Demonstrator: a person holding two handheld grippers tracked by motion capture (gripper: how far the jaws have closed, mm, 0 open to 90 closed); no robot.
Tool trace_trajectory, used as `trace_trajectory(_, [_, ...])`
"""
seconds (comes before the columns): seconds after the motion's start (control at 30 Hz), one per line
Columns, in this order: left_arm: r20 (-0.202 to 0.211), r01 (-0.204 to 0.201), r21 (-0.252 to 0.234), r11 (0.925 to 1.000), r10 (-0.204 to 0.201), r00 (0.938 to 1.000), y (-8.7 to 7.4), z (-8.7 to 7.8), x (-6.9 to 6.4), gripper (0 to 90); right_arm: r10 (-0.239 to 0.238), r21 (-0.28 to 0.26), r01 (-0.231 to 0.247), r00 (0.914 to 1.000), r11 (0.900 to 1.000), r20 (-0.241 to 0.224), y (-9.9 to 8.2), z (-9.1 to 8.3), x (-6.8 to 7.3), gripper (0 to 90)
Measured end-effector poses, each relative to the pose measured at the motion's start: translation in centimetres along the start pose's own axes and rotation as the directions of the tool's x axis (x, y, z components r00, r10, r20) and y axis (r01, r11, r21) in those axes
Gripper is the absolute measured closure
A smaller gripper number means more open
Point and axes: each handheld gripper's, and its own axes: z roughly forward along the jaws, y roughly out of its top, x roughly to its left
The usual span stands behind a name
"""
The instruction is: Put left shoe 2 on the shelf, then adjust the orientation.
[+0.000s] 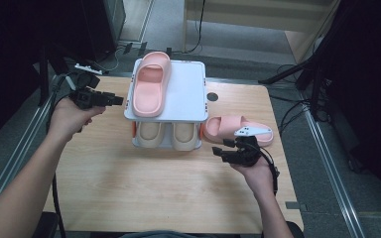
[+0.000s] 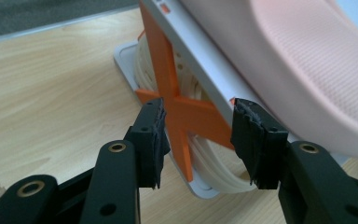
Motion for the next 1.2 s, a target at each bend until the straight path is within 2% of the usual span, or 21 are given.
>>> trace_trajectory(0.13, [0.007,0.007,-0.008,0.9999,-0.006,1.0000,-1.1,0.2,0.2,50.9,-0.018,-0.002,0.018,0.9990,0.9998,0.041,0.0,-0.4,-1.6,43.8])
trace_trajectory(0.3, [0.020,0.014,-0.001,0.9999,-0.014,0.9997,-2.5,0.6,0.2,49.5,-0.012,0.004,0.011,0.9978,0.9999,0.065,-0.2,-1.0,-3.1,46.7])
trace_trajectory(0.43, [0.022,0.014,0.002,0.9999,-0.014,0.9997,-3.8,0.9,-0.1,48.6,-0.004,0.009,0.003,0.9968,1.0000,0.080,-0.3,-1.5,-4.2,53.0])
trace_trajectory(0.63, [0.032,0.012,0.000,0.9999,-0.012,0.9994,-5.5,1.4,-0.7,46.5,0.034,0.019,-0.036,0.9950,0.9992,0.094,-0.4,-1.8,-5.3,65.1])
trace_trajectory(0.77, [0.050,0.002,0.010,1.0000,-0.003,0.9988,-6.6,1.7,-1.0,45.1,0.044,-0.014,-0.042,0.9890,0.9990,0.141,-0.2,-2.0,-5.8,72.0])
trace_trajectory(0.97, [0.058,-0.003,-0.007,1.0000,0.004,0.9983,-7.8,1.7,-1.5,44.9,0.069,-0.030,-0.066,0.9881,0.9974,0.138,-0.3,-2.1,-7.0,79.0])
trace_trajectory(1.1, [0.061,-0.019,-0.029,0.9994,0.020,0.9979,-8.7,1.6,-2.0,44.6,0.106,-0.031,-0.102,0.9835,0.9943,0.147,-0.5,-2.3,-8.2,88.2])
trace_trajectory(1.2, [0.056,-0.032,-0.026,0.9992,0.033,0.9979,-9.2,1.5,-2.3,44.6,0.136,-0.030,-0.133,0.9794,0.9906,0.149,-0.5,-2.2,-8.9,90.0])
